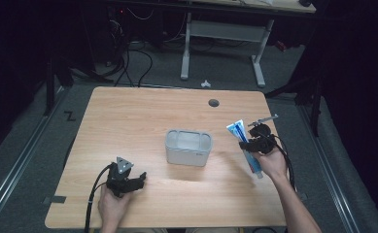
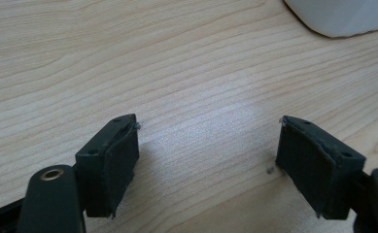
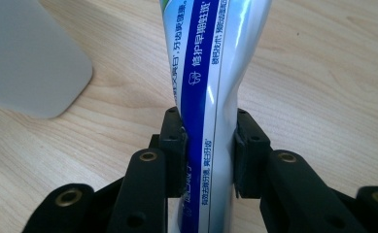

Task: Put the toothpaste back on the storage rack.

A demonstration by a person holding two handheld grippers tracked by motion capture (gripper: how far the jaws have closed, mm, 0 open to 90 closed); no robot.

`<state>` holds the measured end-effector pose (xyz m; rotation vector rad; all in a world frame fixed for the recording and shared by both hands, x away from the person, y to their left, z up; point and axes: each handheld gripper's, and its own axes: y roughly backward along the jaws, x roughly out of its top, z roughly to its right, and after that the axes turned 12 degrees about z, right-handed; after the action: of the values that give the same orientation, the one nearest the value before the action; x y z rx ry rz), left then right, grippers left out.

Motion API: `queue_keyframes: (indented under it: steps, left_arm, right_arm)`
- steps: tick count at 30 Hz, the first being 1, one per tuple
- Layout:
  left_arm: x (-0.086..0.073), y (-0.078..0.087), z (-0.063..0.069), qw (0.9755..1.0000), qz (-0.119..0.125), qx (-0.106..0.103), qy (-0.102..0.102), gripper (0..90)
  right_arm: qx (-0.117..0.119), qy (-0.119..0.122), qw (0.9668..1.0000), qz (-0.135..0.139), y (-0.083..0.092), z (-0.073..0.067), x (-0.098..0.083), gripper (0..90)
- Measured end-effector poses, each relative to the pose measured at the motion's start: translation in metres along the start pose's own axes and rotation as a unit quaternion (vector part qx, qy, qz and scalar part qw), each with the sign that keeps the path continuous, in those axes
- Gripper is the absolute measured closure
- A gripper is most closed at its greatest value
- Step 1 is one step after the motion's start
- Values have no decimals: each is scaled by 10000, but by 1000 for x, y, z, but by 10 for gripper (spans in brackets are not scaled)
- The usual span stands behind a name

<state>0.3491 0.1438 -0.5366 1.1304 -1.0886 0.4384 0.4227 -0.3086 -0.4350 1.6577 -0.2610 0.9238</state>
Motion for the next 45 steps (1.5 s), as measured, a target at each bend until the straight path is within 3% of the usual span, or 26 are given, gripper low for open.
queue_keyframes:
  steps: [11, 12, 16, 23, 37, 45]
  left_arm:
    - [0, 0, 0, 10000, -7, -5, -1, 237]
    - [0, 0, 0, 10000, -17, -7, -1, 237]
    - [0, 0, 0, 10000, -12, -5, -6, 237]
    - [0, 0, 0, 10000, -7, -3, -1, 238]
    - [0, 0, 0, 10000, -7, -4, -1, 238]
    - [0, 0, 0, 10000, -7, 2, 3, 240]
  right_arm:
    - [295, 28, 9985, 453, 14, -9, 4, 712]
    - [362, -10, 9975, 607, 19, -12, 5, 712]
    - [463, -54, 9957, 805, 25, -13, 7, 713]
    - [541, 41, 9942, 928, 31, -21, 14, 715]
    - [907, 112, 9878, 1261, 41, -35, 26, 716]
    - [966, 157, 9862, 1337, 48, -40, 34, 714]
